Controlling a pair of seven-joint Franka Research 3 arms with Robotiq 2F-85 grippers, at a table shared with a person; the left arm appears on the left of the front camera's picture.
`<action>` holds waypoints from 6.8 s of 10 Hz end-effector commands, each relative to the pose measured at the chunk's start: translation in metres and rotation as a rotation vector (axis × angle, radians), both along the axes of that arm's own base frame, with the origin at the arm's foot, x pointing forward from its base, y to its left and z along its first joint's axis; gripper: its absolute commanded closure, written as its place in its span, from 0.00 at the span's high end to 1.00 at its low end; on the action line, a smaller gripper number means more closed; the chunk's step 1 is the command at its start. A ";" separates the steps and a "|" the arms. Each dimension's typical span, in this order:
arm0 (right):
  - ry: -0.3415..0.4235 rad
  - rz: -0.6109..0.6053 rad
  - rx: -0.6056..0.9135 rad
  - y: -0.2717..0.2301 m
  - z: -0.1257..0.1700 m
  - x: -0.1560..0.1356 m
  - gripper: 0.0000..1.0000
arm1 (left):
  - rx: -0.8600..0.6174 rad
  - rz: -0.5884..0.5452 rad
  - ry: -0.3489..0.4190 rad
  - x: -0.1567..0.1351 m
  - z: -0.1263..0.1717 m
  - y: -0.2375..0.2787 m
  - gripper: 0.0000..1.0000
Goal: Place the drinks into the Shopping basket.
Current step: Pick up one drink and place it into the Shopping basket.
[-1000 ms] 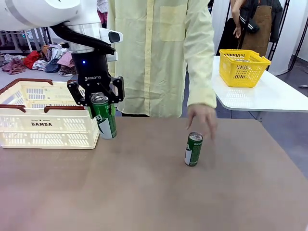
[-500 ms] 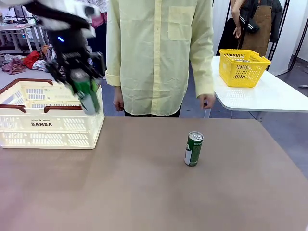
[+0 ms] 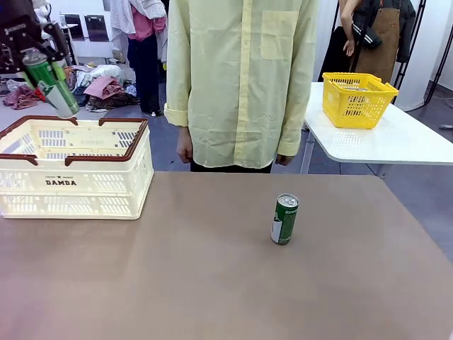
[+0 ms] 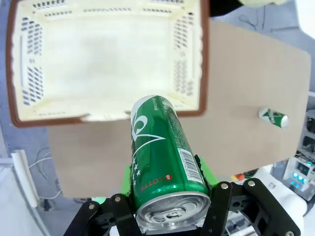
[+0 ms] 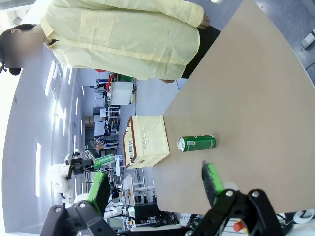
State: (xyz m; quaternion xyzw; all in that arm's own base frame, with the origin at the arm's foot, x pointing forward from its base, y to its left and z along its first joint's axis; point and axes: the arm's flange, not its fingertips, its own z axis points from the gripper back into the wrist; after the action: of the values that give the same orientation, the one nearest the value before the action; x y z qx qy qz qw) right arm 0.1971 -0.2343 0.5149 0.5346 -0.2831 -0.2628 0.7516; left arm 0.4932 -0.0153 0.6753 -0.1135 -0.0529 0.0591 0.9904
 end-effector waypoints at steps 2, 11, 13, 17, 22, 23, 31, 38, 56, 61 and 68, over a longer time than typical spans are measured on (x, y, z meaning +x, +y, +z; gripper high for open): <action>-0.036 0.005 0.001 -0.001 0.000 0.002 1.00 | -0.006 -0.026 0.077 0.054 -0.042 0.047 0.00; -0.036 0.005 0.001 -0.001 0.000 0.002 1.00 | 0.006 0.051 0.138 0.083 -0.112 0.074 0.00; -0.036 0.005 0.001 -0.001 0.000 0.002 1.00 | 0.058 0.047 0.136 0.094 -0.120 0.069 0.00; -0.036 0.005 0.001 -0.001 0.000 0.002 1.00 | 0.165 -0.019 0.153 0.115 -0.166 0.084 0.00; -0.036 0.005 0.001 -0.001 0.000 0.002 1.00 | 0.142 -0.044 0.261 0.143 -0.219 0.101 0.00; -0.036 0.005 0.001 -0.001 0.000 0.002 1.00 | 0.137 -0.047 0.279 0.147 -0.222 0.102 0.00; -0.036 0.005 0.001 -0.001 0.000 0.002 1.00 | 0.131 -0.114 0.276 0.149 -0.224 0.102 1.00; -0.036 0.005 0.001 -0.001 0.000 0.002 1.00 | -0.207 -0.166 -0.211 0.098 -0.078 0.067 1.00; -0.036 0.005 0.001 -0.001 0.000 0.002 1.00 | -1.266 -0.632 -0.190 -0.138 -0.192 0.175 1.00; -0.036 0.005 0.001 -0.001 0.000 0.002 1.00 | -1.266 -0.632 -0.190 -0.138 -0.192 0.175 1.00; -0.036 0.005 0.001 -0.001 0.000 0.002 1.00 | -1.266 -0.632 -0.190 -0.138 -0.192 0.175 1.00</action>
State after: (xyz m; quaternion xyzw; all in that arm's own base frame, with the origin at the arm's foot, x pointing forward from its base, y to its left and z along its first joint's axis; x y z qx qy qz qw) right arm 0.1976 -0.2339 0.5148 0.5341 -0.2823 -0.2625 0.7524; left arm 0.3615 0.1570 0.4813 -0.6815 -0.0606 -0.2184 0.6959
